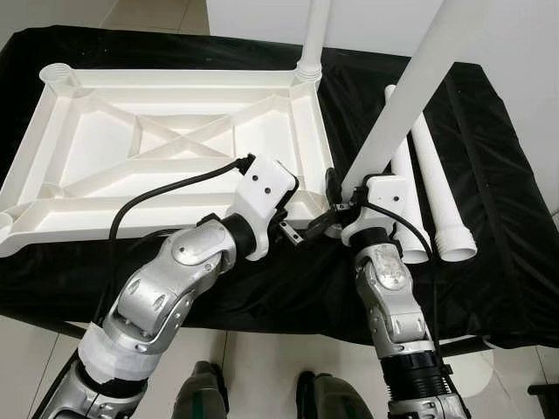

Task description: Building children table

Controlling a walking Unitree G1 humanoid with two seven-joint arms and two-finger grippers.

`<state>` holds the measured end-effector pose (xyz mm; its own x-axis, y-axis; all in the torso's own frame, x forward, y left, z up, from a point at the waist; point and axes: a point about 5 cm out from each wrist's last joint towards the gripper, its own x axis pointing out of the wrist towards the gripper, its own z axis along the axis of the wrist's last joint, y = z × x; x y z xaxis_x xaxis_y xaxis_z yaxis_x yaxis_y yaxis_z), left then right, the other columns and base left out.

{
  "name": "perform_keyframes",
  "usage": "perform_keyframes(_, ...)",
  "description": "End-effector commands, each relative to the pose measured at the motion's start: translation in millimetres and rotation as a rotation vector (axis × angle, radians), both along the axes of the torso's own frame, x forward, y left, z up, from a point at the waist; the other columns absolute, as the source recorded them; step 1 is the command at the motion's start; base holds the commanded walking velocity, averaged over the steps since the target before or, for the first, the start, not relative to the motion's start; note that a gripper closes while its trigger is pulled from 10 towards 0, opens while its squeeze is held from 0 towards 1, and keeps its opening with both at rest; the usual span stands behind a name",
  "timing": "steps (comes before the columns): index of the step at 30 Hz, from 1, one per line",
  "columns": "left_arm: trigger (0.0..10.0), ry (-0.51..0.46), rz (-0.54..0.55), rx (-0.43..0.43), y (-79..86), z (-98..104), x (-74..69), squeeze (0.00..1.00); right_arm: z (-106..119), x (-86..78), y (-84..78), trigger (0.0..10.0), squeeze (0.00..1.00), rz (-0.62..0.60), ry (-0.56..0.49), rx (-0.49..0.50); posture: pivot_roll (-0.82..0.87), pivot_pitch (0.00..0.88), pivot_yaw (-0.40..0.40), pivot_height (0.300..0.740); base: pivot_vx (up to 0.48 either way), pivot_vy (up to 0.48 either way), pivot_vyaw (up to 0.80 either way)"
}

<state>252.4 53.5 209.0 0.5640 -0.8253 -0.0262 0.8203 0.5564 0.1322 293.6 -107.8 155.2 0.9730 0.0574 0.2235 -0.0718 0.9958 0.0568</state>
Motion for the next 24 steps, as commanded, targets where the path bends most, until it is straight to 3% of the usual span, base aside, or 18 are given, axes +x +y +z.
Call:
perform_keyframes(1, 10.0, -0.004, -0.037, 0.004, -3.0, 2, -4.3, 0.00, -32, -2.4, -4.7, 10.0, 0.00, -0.087, 0.157, 0.026, 0.12, 0.151, 0.000, 0.740, 0.000, 0.000, 0.00)
perform_keyframes(6, 10.0, -0.009, -0.039, -0.001, -3.4, 3, -5.2, 0.00, -31, -0.2, -4.2, 10.0, 0.00, -0.159, 0.161, 0.039, 0.12, 0.147, -0.005, 0.740, 0.000, 0.000, 0.00)
perform_keyframes(14, 10.0, -0.009, -0.037, -0.001, -2.8, 2, -6.7, 0.00, -33, 11.2, -23.9, 10.0, 0.00, -0.305, 0.165, 0.070, 0.13, 0.135, -0.008, 0.740, 0.000, 0.000, 0.00)
perform_keyframes(20, 10.0, -0.008, -0.039, 0.001, -2.1, 2, -7.1, 0.00, -34, 16.6, -27.9, 10.0, 0.00, -0.349, 0.172, 0.077, 0.13, 0.133, -0.007, 0.740, 0.000, 0.000, 0.00)
perform_keyframes(24, 10.0, -0.003, -0.053, 0.006, -2.7, 1, -7.5, 0.00, -36, 24.6, -36.3, 10.0, 0.00, -0.442, 0.177, 0.087, 0.13, 0.136, -0.002, 0.740, 0.000, 0.000, 0.00)
